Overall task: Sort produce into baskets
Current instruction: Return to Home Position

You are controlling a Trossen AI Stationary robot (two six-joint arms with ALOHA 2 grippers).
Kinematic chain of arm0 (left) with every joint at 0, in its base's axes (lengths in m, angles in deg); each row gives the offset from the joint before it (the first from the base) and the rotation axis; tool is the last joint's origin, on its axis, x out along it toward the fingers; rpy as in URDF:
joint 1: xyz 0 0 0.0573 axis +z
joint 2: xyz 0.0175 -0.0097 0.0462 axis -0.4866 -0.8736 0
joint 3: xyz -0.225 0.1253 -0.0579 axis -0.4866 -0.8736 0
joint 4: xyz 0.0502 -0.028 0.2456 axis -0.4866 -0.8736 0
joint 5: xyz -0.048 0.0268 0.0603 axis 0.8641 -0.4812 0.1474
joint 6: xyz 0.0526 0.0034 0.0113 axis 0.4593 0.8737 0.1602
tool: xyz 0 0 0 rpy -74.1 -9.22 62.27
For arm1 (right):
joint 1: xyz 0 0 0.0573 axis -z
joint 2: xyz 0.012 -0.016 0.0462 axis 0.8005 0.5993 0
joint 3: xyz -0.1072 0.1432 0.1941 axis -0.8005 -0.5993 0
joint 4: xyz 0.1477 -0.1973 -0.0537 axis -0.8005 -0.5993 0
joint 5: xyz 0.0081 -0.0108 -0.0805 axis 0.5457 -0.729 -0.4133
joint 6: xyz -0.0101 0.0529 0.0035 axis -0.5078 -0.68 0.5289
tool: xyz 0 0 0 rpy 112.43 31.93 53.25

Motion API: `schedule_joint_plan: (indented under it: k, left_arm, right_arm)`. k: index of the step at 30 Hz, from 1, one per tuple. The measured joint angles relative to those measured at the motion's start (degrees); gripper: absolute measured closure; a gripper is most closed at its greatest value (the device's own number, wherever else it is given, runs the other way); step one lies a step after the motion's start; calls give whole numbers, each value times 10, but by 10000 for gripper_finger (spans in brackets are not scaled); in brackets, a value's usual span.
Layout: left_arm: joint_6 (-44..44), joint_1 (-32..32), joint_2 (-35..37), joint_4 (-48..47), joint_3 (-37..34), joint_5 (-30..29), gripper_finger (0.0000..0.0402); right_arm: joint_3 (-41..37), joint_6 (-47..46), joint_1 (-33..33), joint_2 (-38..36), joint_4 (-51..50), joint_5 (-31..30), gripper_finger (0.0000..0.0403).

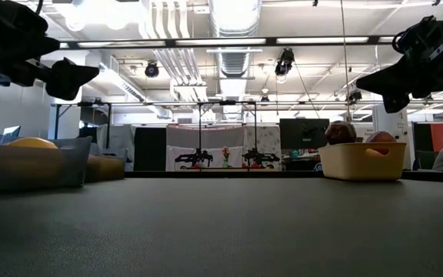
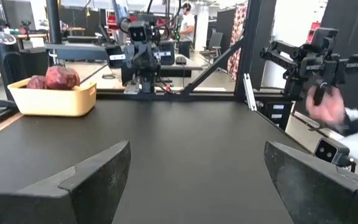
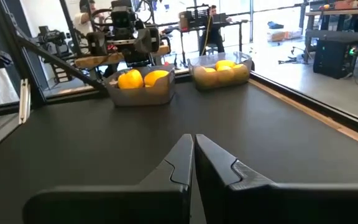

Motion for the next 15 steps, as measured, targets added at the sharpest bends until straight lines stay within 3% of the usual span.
schedule_joint_plan:
  k: [15]
  left_arm:
    - [0,0,-8,-1,5,0,50]
  right_arm:
    - [0,2,0,3,0,0,393]
